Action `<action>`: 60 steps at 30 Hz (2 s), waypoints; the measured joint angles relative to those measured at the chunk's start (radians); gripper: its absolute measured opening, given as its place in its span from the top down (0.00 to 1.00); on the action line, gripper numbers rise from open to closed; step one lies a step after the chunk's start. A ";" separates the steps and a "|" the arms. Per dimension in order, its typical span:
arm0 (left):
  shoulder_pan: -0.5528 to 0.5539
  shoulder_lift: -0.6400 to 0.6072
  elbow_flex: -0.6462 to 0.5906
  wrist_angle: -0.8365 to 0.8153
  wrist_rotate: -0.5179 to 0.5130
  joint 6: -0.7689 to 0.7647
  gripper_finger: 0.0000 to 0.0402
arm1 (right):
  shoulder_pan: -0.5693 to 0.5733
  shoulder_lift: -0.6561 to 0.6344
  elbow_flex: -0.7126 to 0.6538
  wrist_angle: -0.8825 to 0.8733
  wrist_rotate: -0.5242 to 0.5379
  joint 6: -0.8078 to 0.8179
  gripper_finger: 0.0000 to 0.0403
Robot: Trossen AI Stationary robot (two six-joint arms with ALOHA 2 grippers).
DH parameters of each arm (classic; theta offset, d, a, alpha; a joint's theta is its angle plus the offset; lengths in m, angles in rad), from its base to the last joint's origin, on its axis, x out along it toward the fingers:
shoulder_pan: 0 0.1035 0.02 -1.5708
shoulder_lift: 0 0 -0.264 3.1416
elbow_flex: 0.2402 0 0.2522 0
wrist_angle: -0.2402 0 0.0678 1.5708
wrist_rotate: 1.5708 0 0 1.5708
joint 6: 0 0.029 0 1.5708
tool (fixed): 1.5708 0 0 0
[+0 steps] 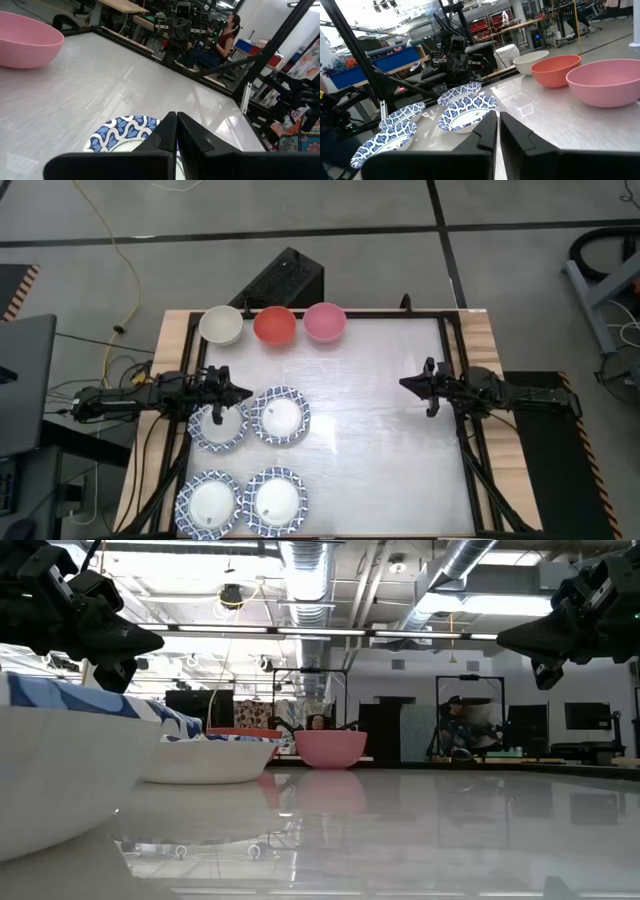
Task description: Nest bowls inside each other by size order
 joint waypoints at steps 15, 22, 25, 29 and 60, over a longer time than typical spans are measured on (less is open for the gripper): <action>0.000 0.000 0.000 0.000 -0.001 0.395 1.00 | 0.000 0.000 0.000 0.000 0.000 0.000 0.89; 0.000 0.000 0.000 0.000 0.001 0.168 1.00 | 0.000 0.000 0.000 0.000 0.000 0.000 0.89; 0.000 0.000 0.000 0.000 0.001 0.034 1.00 | 0.000 0.000 0.000 0.000 0.000 0.000 0.89; 0.000 0.000 0.000 0.000 0.001 -0.107 1.00 | 0.000 0.000 0.000 0.000 0.000 0.000 0.89; 0.000 0.103 0.230 0.200 -0.262 -0.301 1.00 | 0.000 0.000 0.000 0.000 0.004 0.017 0.89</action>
